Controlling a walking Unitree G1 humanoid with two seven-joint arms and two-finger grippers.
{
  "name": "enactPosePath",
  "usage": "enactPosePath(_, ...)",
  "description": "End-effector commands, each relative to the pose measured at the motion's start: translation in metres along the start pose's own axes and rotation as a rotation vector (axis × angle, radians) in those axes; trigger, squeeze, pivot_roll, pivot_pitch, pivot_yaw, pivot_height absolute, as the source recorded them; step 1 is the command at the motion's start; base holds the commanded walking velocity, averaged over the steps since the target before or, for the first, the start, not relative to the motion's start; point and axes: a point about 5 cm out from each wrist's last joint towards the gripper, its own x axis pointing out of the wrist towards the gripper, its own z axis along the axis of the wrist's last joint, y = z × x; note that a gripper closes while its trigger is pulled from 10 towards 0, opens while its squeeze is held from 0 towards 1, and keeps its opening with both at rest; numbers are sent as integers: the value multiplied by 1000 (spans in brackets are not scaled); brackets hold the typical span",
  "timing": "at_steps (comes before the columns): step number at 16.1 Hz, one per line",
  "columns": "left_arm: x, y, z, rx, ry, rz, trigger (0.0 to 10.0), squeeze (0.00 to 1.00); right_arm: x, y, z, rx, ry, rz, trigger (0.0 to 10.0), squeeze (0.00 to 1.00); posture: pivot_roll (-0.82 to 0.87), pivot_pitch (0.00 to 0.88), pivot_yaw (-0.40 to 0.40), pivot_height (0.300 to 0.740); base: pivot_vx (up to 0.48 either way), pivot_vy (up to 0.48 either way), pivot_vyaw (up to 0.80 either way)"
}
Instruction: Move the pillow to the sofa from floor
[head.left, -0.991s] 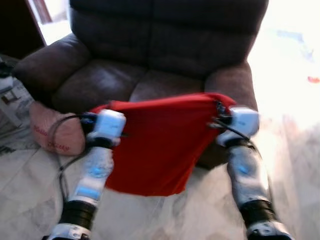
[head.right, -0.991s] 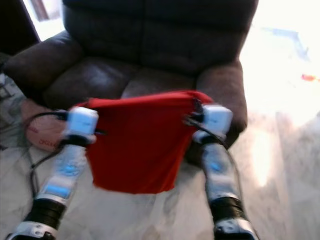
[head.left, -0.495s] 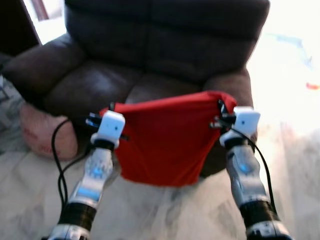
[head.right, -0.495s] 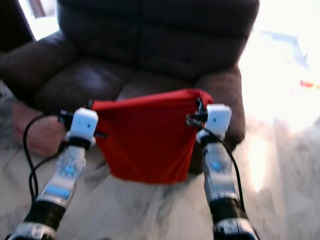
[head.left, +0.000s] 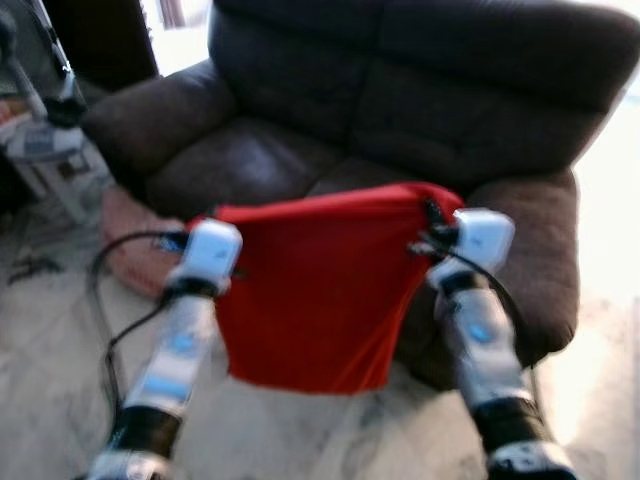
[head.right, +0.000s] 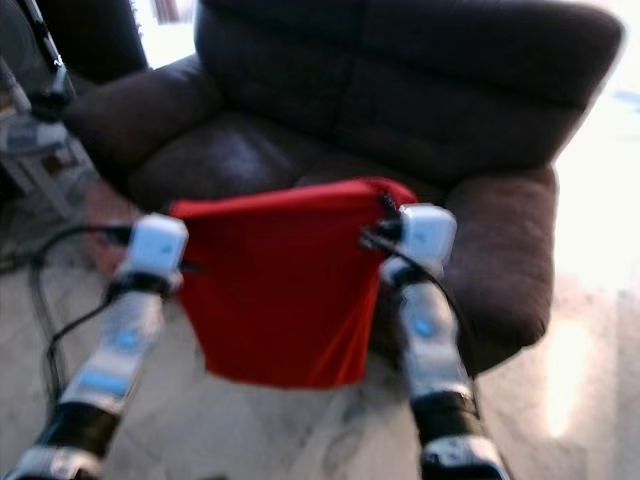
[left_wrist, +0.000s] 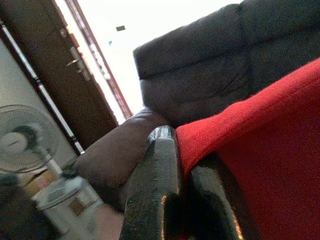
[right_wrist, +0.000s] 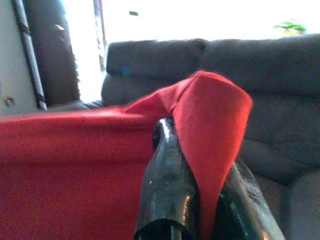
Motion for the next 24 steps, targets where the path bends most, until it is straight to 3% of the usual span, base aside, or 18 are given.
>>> enactPosePath(1, 10, 6, 21, -40, -95, 59, 10000, 0, 3, -18, 18, -16, -77, -55, 10000, 0, 55, 7, -65, 740, 266, 0, 0)
enactPosePath(11, 16, 9, 29, -45, -121, 68, 10000, 0, 8, -15, 27, 17, -100, -35, 10000, 0, 54, 0, -67, 740, 269, 0, 0)
enactPosePath(22, 34, 15, 56, -77, -210, 56, 10000, 0, 10, -9, 30, 37, -106, -27, 10000, 0, 60, 3, -66, 740, 269, 0, -769)
enactPosePath(24, 39, 17, 62, -101, -225, 55, 10000, 0, 10, -10, 32, 35, -119, -34, 10000, 0, 62, 3, -66, 740, 268, 0, 0)
